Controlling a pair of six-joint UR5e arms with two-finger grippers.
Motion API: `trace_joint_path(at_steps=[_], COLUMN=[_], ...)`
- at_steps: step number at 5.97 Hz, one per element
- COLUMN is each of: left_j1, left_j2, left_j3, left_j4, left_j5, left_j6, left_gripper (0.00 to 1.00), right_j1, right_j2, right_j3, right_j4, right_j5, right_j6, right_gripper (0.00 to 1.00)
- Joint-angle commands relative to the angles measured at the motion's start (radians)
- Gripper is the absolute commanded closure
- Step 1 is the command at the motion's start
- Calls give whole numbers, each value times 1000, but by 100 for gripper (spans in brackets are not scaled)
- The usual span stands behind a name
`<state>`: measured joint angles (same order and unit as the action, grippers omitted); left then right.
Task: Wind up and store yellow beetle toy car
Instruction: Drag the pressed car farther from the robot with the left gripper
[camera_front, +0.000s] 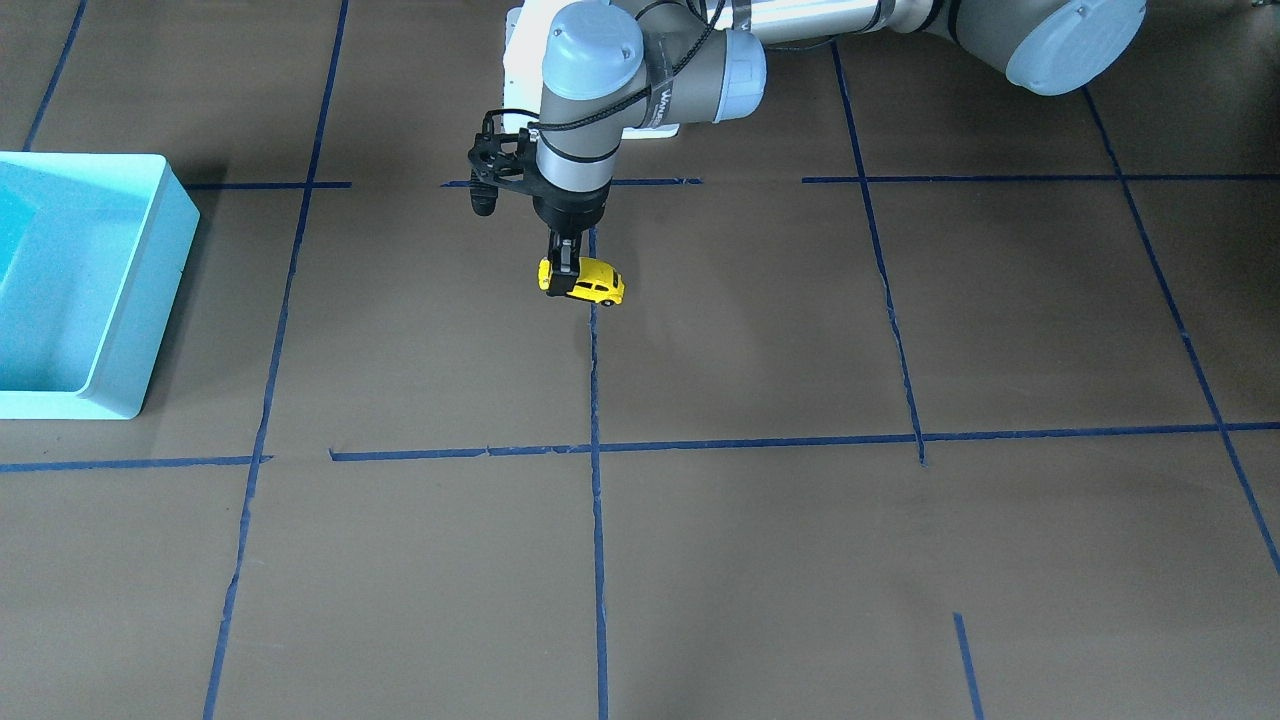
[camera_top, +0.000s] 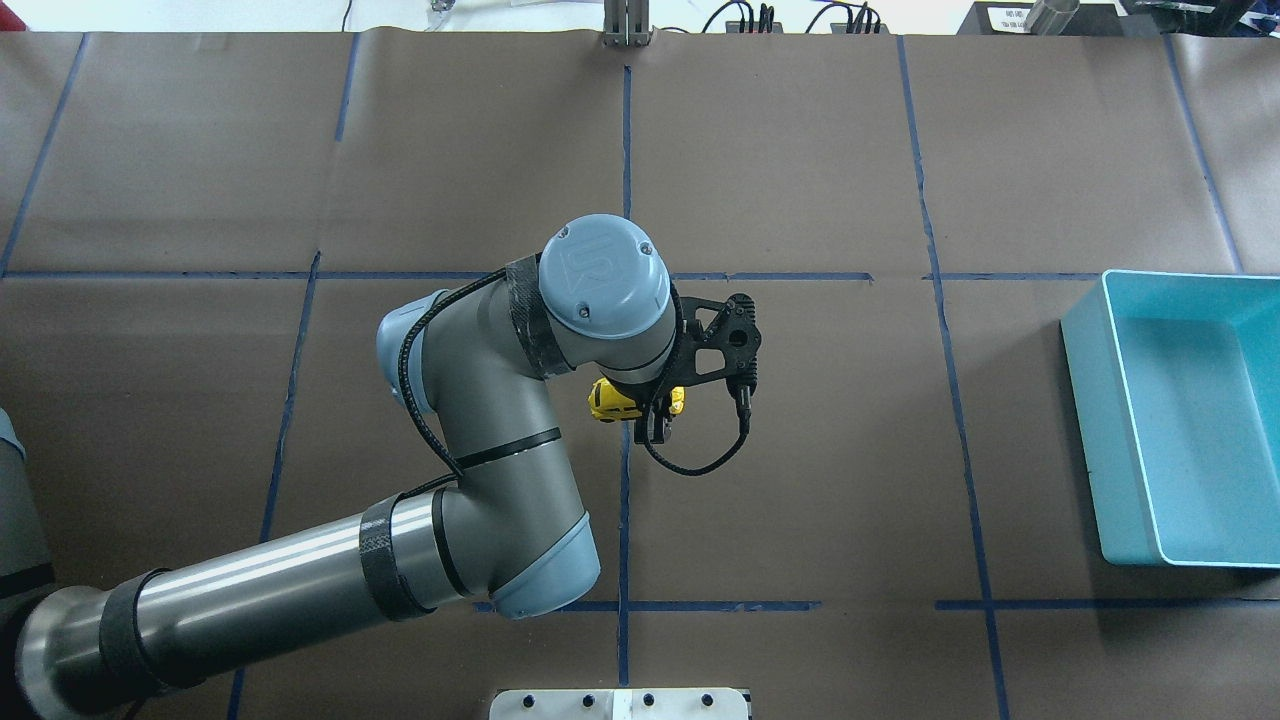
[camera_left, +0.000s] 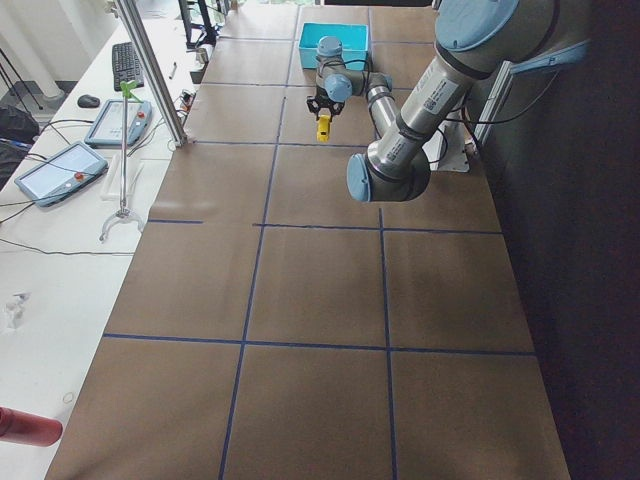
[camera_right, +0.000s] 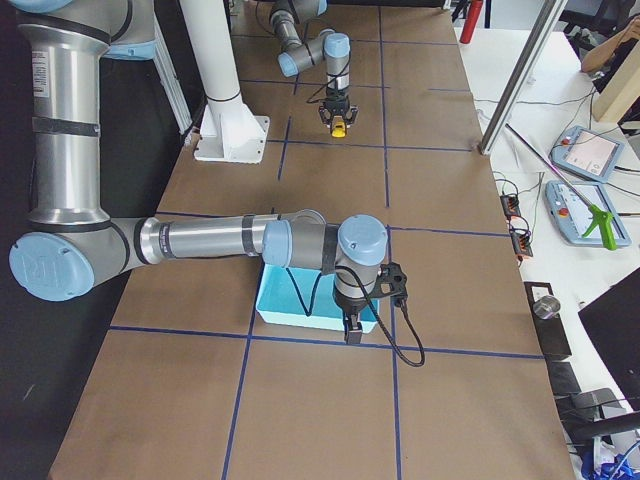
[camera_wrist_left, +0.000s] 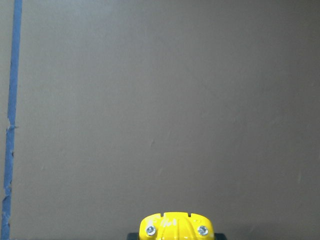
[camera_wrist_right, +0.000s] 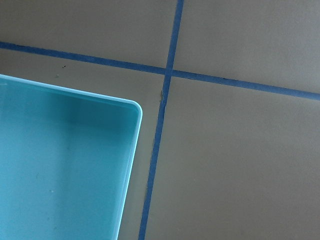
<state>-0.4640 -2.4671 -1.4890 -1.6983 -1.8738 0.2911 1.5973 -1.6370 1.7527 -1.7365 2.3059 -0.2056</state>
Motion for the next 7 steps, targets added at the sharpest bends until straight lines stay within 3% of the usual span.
trace_joint_path(at_steps=[1, 7], left_j1=[-10, -9], left_j2=[-10, -15], left_j3=[61, 116], left_j4=[-43, -110], left_j5=[-5, 27], left_j6=[28, 29], left_gripper=[100, 100], right_j1=[0, 0], right_j2=[-6, -7], right_j3=[-1, -2], right_j4=[0, -2], right_j5=[1, 4], right_j6=[-1, 0], right_gripper=[0, 0])
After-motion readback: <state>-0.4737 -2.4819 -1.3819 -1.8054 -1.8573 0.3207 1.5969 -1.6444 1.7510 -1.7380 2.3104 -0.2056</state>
